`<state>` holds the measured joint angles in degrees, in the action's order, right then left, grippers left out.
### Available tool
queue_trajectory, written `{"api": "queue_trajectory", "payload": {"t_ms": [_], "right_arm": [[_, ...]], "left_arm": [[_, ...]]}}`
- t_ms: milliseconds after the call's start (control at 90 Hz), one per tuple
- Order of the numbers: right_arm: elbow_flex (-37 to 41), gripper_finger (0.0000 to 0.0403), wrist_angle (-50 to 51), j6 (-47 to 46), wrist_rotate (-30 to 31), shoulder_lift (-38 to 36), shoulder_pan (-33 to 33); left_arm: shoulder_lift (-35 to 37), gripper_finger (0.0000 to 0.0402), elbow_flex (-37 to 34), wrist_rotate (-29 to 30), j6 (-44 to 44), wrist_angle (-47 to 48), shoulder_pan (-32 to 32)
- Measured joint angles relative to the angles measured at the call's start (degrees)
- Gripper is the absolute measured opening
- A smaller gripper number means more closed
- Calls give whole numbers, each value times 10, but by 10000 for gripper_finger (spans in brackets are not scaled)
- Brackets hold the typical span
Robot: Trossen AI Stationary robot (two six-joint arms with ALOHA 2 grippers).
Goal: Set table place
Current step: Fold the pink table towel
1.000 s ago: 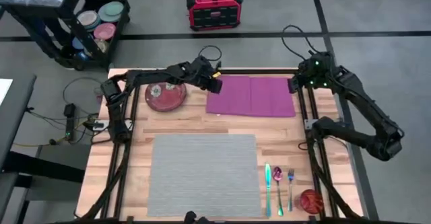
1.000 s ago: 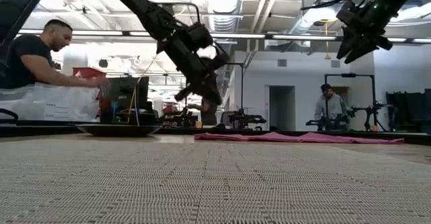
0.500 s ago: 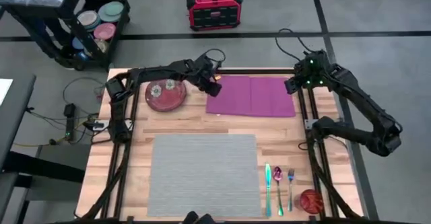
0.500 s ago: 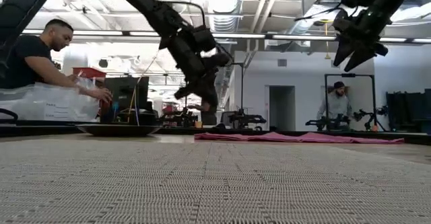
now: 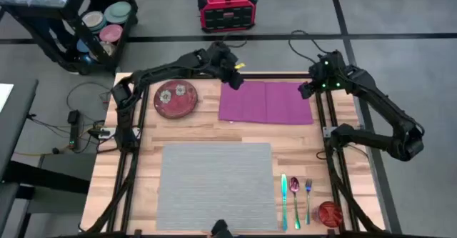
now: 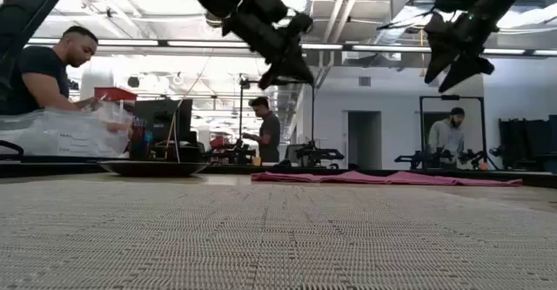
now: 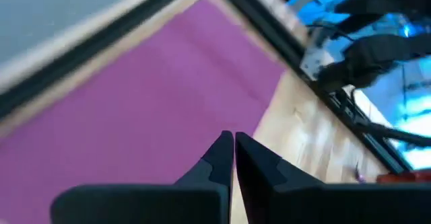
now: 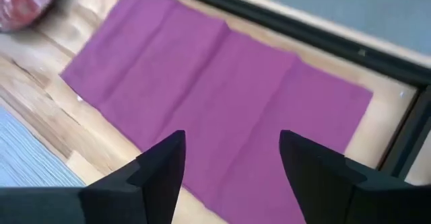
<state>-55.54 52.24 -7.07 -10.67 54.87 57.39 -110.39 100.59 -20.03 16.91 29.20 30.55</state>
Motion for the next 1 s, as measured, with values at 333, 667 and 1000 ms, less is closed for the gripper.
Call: {"api": "queue_trajectory", "payload": {"t_ms": [333, 667, 1000], "right_arm": [[-88, 175, 7, 15, 0, -2, 0], [-194, 171, 79, 16, 0, -2, 0], [-271, 175, 149, 62, 0, -2, 0]], "left_arm": [[0, 0, 30, 37, 97, -106, -42], [0, 0, 30, 5, 7, -186, -76], [-3, 17, 30, -117, 41, -176, -77]]}}
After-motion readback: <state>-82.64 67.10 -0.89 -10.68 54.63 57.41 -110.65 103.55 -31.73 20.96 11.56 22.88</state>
